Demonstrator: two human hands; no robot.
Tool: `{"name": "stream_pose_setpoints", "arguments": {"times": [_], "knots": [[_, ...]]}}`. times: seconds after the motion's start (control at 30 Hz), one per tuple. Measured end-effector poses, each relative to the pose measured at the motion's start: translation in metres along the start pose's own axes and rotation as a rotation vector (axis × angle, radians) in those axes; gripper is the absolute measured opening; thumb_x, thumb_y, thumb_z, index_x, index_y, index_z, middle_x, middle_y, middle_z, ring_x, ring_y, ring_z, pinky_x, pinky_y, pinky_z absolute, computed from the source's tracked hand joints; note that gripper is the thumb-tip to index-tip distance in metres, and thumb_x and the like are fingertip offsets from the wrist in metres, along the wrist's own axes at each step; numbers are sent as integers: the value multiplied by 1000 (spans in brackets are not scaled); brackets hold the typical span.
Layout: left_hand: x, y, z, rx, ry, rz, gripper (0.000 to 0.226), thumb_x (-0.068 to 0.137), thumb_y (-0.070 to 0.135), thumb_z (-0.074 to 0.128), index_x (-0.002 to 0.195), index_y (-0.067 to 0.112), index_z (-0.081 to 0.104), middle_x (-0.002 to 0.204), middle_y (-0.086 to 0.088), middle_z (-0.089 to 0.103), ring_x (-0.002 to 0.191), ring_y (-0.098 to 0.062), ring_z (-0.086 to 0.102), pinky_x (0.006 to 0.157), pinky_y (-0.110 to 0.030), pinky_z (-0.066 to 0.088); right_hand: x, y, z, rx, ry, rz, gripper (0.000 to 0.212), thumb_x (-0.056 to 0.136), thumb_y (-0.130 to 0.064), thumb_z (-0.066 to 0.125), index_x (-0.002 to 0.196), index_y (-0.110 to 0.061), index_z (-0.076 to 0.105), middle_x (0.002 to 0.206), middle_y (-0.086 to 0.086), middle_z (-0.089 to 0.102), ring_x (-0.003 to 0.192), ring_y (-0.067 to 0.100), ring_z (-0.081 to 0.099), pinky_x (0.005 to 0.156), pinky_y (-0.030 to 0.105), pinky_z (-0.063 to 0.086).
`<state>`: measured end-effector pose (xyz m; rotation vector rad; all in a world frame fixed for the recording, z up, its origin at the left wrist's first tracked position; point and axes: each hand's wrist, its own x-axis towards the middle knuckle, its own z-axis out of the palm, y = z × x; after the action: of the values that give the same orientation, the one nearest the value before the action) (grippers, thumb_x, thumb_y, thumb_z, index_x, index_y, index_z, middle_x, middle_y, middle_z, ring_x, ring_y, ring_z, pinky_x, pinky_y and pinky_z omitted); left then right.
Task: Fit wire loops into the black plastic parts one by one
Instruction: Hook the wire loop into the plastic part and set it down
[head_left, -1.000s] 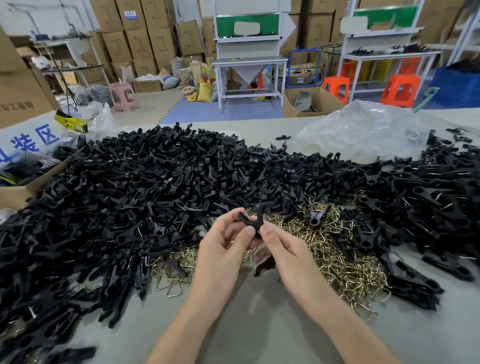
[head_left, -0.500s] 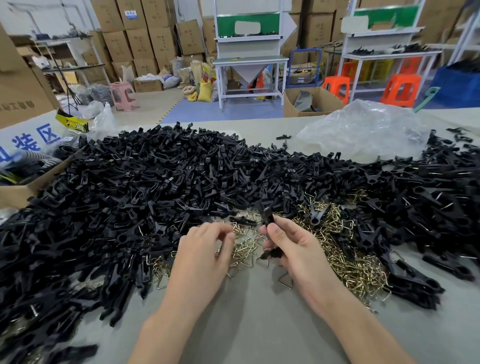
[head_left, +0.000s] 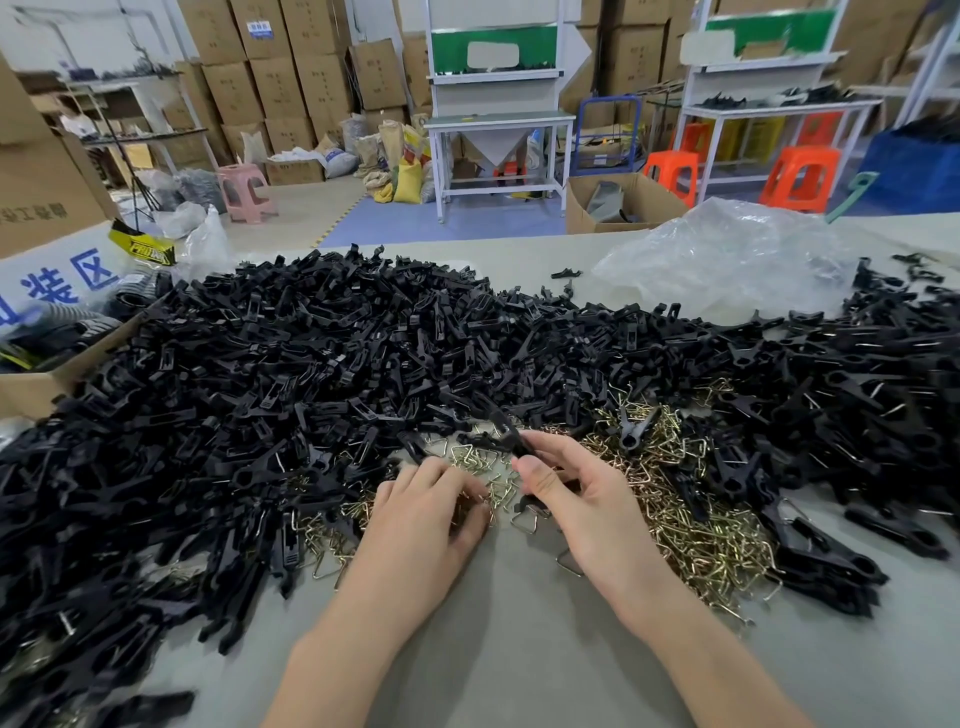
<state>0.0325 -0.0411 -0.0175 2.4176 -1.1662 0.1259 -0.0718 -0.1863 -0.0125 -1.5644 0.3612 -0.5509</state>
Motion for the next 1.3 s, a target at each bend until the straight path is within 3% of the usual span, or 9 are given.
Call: {"name": "stream_pose_setpoints", "arguments": {"times": [0.1, 0.2, 0.33, 0.47, 0.63, 0.8, 0.97, 1.13, 1.3], "knots": [[1, 0, 0, -60, 21, -2, 6, 98, 40, 56, 103, 37, 59, 106, 24, 49, 103, -4, 44, 91, -25, 30, 0, 0, 2, -7, -9, -9, 20, 97, -23, 68, 109, -39, 71, 104, -18, 74, 93, 5, 68, 77, 20, 56], [2, 1, -2, -229, 85, -42, 6, 97, 35, 58, 95, 41, 58, 100, 29, 53, 102, 4, 46, 92, -21, 35, 0, 0, 2, 20, -18, -6, 20, 97, -24, 67, 112, -36, 70, 107, -15, 75, 98, 5, 70, 91, 35, 58], [2, 4, -6, -448, 181, -149, 15, 100, 29, 58, 96, 43, 60, 89, 24, 65, 87, 4, 58, 75, -8, 41, -1, -1, 1, 49, 13, -28, 22, 96, -24, 68, 117, -31, 71, 108, -10, 75, 104, 7, 69, 94, 47, 57], [2, 8, -11, -621, 236, -171, 22, 103, 25, 52, 110, 42, 65, 82, 9, 64, 68, -2, 58, 66, -12, 42, -1, 2, -2, 14, 64, -87, 23, 95, -27, 69, 113, -41, 69, 105, -15, 75, 104, 4, 68, 83, 22, 55], [4, 16, -19, -883, 212, -205, 36, 105, 10, 47, 111, 39, 68, 93, -12, 62, 74, -15, 68, 76, -18, 53, -2, 7, -2, -61, 44, -85, 28, 96, -29, 69, 112, -52, 67, 108, -19, 72, 109, 7, 66, 80, 35, 62], [5, 16, -23, -1011, 166, -251, 29, 99, 8, 59, 115, 29, 71, 81, 6, 69, 64, -10, 61, 65, -14, 49, -2, 7, 0, -239, 54, -130, 34, 97, -24, 68, 115, -52, 64, 110, -28, 69, 107, -2, 64, 93, 39, 57], [6, 15, -25, -1048, 116, -270, 34, 93, 12, 68, 122, 29, 64, 83, 4, 71, 62, -9, 57, 58, -12, 44, -3, 6, -1, -267, 48, -165, 38, 95, -15, 68, 115, -48, 65, 111, -26, 69, 106, 0, 65, 90, 37, 58], [5, 15, -27, -1028, 85, -249, 38, 93, 9, 68, 124, 30, 61, 81, 8, 71, 65, -2, 59, 64, -12, 45, -3, 5, -4, -365, 28, -248, 38, 92, -8, 70, 112, -41, 70, 109, -26, 66, 104, 1, 64, 87, 10, 43], [6, 14, -25, -1039, 71, -219, 41, 91, 7, 70, 126, 27, 60, 76, 9, 66, 63, -2, 55, 66, -11, 44, -4, 3, -5, -434, -4, -285, 36, 91, -2, 69, 112, -32, 72, 107, -23, 64, 96, -4, 65, 81, 4, 42]]}}
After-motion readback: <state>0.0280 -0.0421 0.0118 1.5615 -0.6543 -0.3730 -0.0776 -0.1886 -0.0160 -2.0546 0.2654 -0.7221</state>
